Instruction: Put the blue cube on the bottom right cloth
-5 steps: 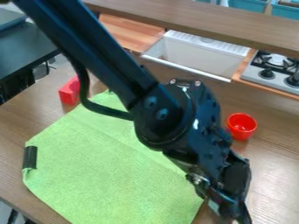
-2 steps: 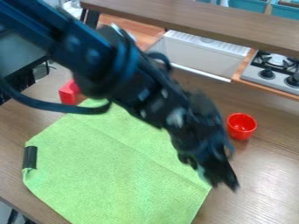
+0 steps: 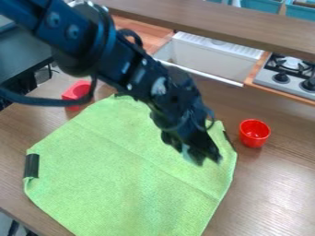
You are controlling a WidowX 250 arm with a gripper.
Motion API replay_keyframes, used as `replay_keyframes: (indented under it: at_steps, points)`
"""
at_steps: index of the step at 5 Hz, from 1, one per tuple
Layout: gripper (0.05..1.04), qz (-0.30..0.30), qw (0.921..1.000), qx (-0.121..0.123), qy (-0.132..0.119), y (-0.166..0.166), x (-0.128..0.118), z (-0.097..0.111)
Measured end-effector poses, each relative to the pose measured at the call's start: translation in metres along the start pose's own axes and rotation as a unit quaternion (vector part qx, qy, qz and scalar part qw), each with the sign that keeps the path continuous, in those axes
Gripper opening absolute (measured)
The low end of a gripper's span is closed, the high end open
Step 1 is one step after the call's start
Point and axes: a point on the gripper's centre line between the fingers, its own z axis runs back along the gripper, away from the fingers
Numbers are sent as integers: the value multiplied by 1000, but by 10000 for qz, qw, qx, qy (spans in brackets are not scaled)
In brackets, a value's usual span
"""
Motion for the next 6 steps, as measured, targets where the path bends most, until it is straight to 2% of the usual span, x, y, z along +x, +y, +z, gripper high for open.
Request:
replay_keyframes:
  at_steps: [2,3,4,5,6]
  points:
    - [475,471,9983,345,-82,61,-1,3]
    - [475,558,9973,466,-88,81,-6,5]
    - [475,642,9973,336,93,94,-23,5]
    - [475,324,9986,17,423,72,-48,5]
    - [475,-162,9975,-323,607,42,-69,17]
